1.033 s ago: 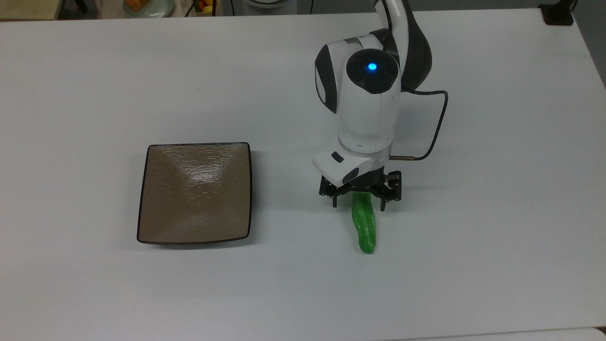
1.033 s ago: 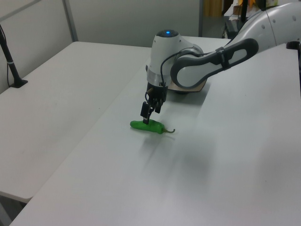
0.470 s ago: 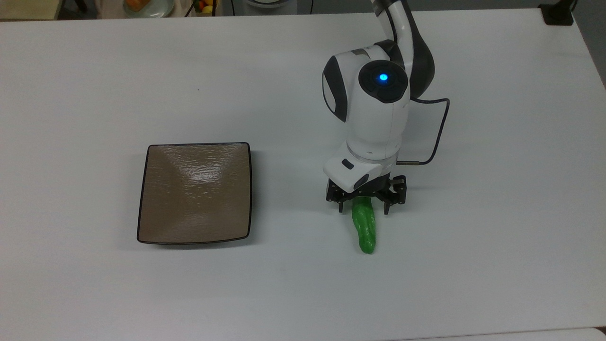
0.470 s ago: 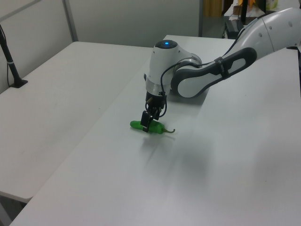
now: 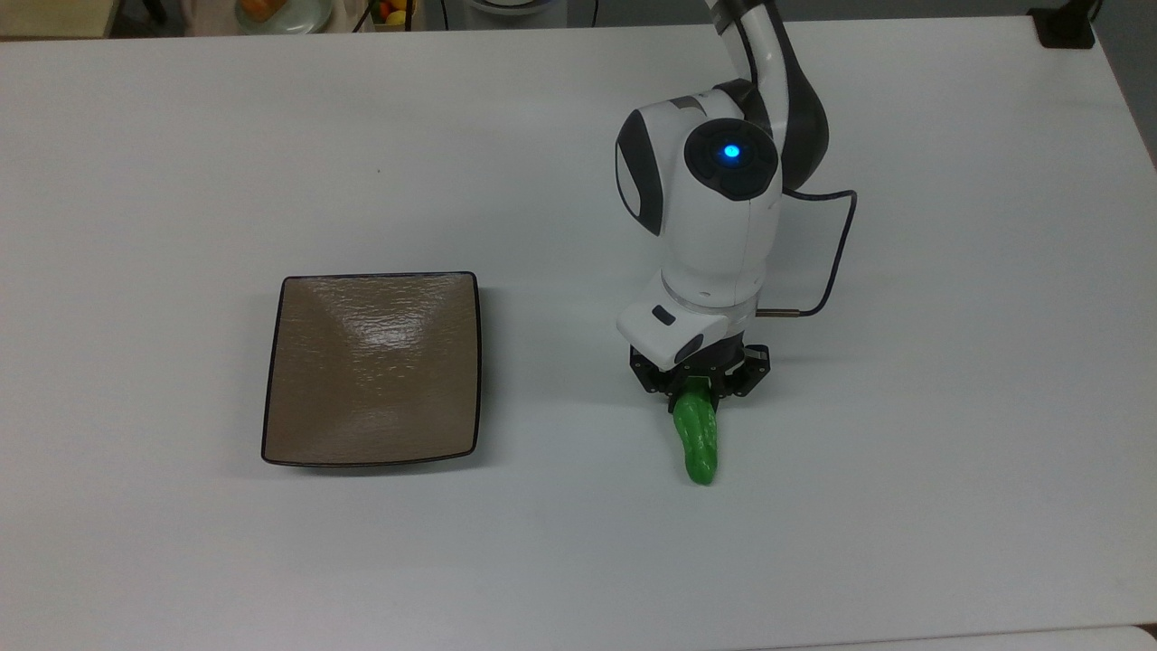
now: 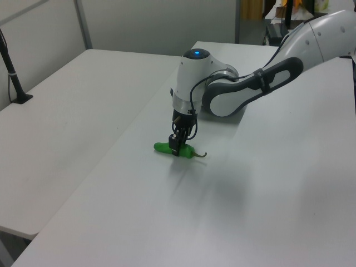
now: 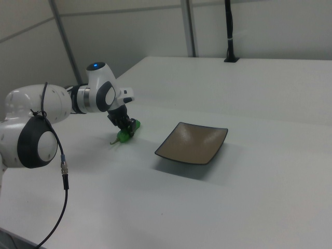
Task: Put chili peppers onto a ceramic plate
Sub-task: 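Lower the open gripper around the chili pepper and close it, then lift the grasped chili pepper off the table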
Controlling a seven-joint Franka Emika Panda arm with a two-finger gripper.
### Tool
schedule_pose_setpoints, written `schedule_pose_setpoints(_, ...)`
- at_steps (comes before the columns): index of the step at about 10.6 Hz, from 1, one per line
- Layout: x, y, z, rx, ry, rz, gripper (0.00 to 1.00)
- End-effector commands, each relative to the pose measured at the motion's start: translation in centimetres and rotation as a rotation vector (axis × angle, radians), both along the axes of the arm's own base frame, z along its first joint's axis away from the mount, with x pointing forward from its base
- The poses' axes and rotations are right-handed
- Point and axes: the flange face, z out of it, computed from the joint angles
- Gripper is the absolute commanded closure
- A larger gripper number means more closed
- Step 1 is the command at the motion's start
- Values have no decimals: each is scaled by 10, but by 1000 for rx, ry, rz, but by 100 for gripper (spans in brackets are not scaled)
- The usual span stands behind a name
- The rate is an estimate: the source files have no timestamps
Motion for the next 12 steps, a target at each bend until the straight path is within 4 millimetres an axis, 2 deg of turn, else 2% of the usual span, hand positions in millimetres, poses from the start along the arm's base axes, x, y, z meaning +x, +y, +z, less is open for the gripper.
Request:
schedule_pose_setpoints(1, -2, 2, 7, -4, -17, 1, 88)
schedule_pose_setpoints(3, -5, -3, 38, 8, -20, -11, 88)
schedule_pose_setpoints(5, -14, -9, 77, 14, -7, -22, 88)
schedule_pose_setpoints(7, -27, -29, 114, 43, 12, -53, 88)
schedule_pose_setpoints(9, -41, -39, 157, 101, 40, -81, 88)
schedule_pose_setpoints(12, -47, -85, 199, 192, 95, -161, 87)
